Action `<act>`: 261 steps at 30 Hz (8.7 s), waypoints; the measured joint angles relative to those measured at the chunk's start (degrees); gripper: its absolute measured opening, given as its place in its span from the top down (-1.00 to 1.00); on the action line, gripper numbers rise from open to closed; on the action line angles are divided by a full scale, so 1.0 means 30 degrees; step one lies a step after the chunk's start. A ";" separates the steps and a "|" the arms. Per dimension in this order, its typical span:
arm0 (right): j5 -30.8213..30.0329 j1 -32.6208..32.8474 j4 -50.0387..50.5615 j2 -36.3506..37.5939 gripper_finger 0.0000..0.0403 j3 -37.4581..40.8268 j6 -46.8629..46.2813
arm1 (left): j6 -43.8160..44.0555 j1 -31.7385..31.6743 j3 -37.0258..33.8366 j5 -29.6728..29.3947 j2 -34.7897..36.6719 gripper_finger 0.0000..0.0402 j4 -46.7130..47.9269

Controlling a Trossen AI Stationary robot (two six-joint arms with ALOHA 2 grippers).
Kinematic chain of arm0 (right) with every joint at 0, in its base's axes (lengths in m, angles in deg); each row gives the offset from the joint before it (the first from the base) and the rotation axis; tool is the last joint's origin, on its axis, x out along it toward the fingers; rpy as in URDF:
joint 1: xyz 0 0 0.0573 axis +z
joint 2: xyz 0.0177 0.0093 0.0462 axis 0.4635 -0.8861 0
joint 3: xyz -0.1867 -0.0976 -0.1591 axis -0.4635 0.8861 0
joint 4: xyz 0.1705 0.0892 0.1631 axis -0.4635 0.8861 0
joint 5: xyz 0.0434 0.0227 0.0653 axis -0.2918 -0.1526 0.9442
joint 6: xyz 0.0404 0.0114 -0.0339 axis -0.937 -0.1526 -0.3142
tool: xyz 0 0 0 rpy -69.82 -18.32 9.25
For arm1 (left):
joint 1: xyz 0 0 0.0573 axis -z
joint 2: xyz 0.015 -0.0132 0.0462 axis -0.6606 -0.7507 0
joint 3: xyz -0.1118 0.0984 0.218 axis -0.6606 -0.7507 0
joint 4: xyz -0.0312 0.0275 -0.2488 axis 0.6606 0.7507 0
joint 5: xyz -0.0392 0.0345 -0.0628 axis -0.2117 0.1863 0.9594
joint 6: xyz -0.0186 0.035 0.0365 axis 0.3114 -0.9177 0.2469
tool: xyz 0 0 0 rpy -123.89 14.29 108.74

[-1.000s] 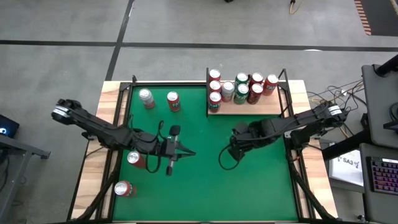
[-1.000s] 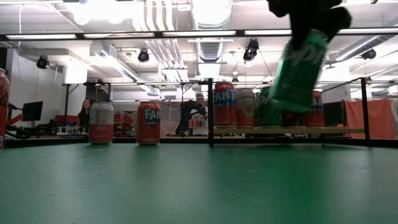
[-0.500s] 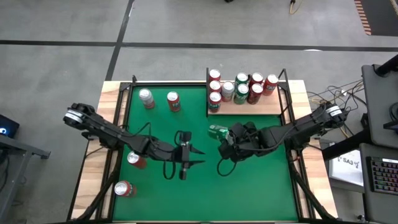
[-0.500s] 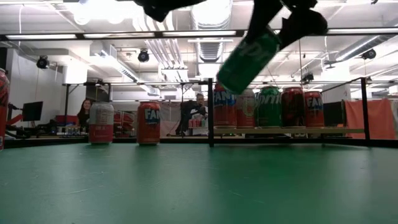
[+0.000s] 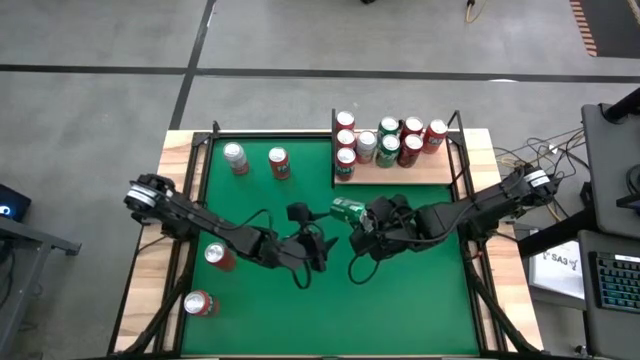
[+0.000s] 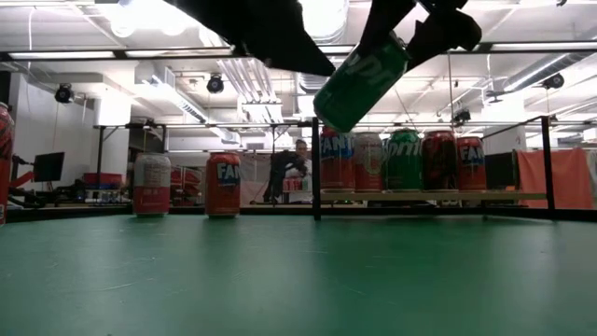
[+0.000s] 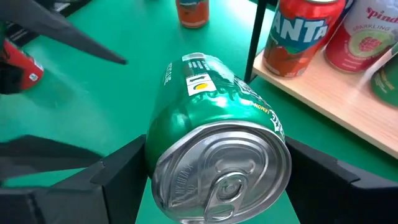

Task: Place canned beverage on shelf
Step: Put the green soda can on the shelf aligned with the other green soda cans

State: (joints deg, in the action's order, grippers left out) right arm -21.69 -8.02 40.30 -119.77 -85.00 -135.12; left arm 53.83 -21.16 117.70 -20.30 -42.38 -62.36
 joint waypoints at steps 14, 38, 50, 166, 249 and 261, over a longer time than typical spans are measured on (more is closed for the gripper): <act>0.0060 -0.0296 -0.2183 0.0000 -0.48 0.0035 0.1072 | -0.1568 -0.0862 0.2640 -0.3764 -0.2503 -0.60 0.0093; -0.0276 -0.0915 -0.3878 0.0000 -0.48 0.0035 0.1717 | -0.1319 -0.1757 0.3272 -0.4093 -0.2904 -0.76 -0.0526; 0.0185 -0.0903 -0.4538 0.0000 -0.49 -0.0005 0.2587 | -0.1702 -0.1708 0.3339 -0.3946 -0.2912 -0.46 -0.0209; -0.9584 -0.4572 -1.7776 0.6683 -0.40 1.5721 0.7607 | -0.3871 -0.6414 -0.9229 0.7747 1.2111 0.92 -0.9414; -1.1495 -0.6419 -1.9541 0.3935 -0.71 1.5583 0.6529 | -0.4736 -0.6624 -0.9295 0.7542 1.2090 0.99 -0.9196; -1.1875 -0.6419 -1.9535 0.4823 -0.71 1.4864 0.8584 | -0.4743 -0.6624 -0.9295 0.7533 1.2090 0.99 -0.9145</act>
State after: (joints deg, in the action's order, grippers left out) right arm -57.31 -27.27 -18.31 -105.30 -40.41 -109.37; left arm 39.60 -41.03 89.81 2.30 -6.11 -89.79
